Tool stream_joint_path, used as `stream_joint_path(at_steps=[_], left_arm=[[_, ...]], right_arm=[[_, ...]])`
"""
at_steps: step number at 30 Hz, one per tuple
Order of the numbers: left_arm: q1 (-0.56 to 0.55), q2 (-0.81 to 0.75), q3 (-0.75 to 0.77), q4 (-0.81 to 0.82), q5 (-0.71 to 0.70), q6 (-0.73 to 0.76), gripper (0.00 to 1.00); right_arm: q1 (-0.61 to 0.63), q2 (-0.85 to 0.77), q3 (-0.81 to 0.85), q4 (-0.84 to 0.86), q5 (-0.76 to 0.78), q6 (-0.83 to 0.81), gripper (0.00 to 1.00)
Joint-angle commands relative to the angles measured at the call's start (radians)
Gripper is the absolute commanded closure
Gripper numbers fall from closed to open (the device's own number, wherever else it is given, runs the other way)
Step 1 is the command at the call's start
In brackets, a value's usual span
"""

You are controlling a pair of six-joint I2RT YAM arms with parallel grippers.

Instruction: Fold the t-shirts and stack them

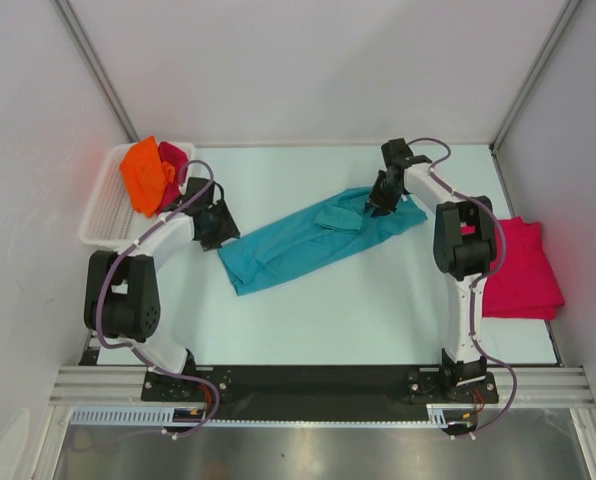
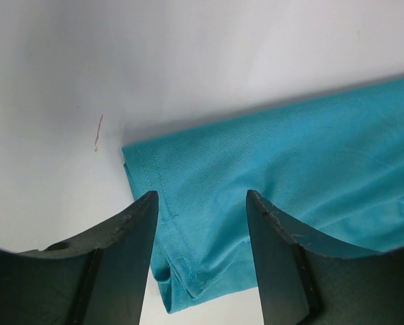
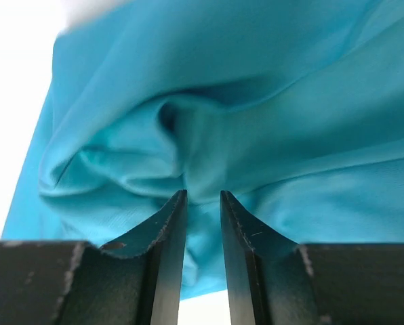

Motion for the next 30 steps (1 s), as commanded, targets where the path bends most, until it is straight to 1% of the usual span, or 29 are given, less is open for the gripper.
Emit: stream_joint_path(at_steps=[1,7,15,22,25,28,29,30], left_arm=[[0.009,-0.050,0.000,0.009,0.016,0.016,0.40],[0.010,-0.058,0.003,0.003,0.016,0.019,0.40],[0.009,-0.056,0.011,-0.002,0.014,0.021,0.40],[0.009,-0.056,0.009,-0.003,0.010,0.024,0.40],[0.010,-0.054,0.011,-0.003,0.011,0.026,0.40],[0.009,-0.054,0.012,-0.003,0.010,0.027,0.40],[0.009,-0.054,0.012,-0.003,0.005,0.029,0.40],[0.009,-0.053,0.014,-0.005,0.007,0.029,0.40]], right_arm=[[-0.013,-0.018,0.012,0.035,0.044,-0.013,0.68],[-0.030,0.014,0.045,0.037,0.038,-0.013,0.69],[-0.016,0.017,0.101,0.034,0.051,-0.013,0.69],[-0.015,0.080,0.170,0.026,0.041,-0.007,0.69],[-0.013,0.129,0.224,0.001,0.041,-0.007,0.69],[-0.012,0.166,0.242,0.000,0.043,-0.006,0.70],[-0.012,0.173,0.243,0.004,0.041,-0.007,0.72],[-0.010,0.176,0.244,0.010,0.041,-0.009,0.82]])
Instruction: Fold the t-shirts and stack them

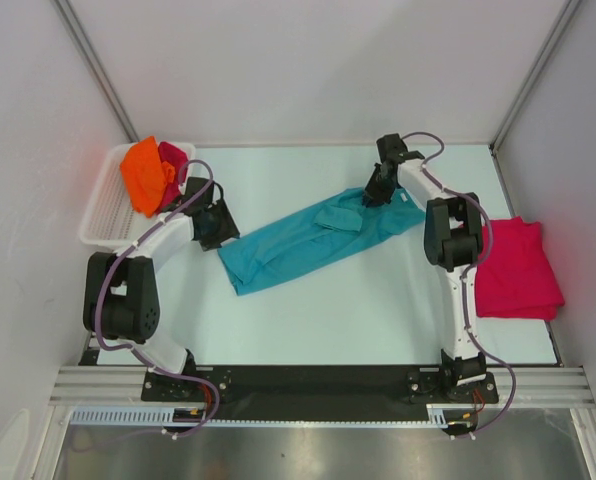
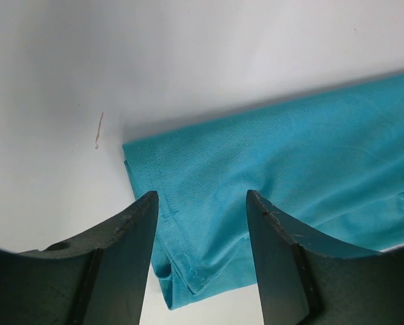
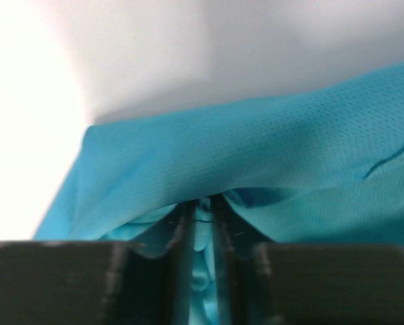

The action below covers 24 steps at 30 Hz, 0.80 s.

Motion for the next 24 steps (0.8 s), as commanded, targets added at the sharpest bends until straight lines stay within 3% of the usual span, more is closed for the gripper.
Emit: stream_joint_path(at_steps=[1,3,11,24], left_arm=[[0.009,-0.038,0.014,0.004,0.004,0.022,0.40],[0.009,-0.032,0.015,0.003,0.004,0.022,0.40],[0.009,-0.019,0.020,0.004,0.007,0.022,0.40],[0.010,-0.024,0.020,0.001,0.007,0.030,0.40]], right_arm=[[0.007,0.030,0.048,-0.002,0.007,-0.010,0.88],[0.007,0.030,0.049,0.001,0.021,-0.013,1.00],[0.024,-0.053,0.037,0.019,0.267,-0.067,1.00],[-0.023,0.080,0.353,-0.132,0.433,-0.090,1.00]])
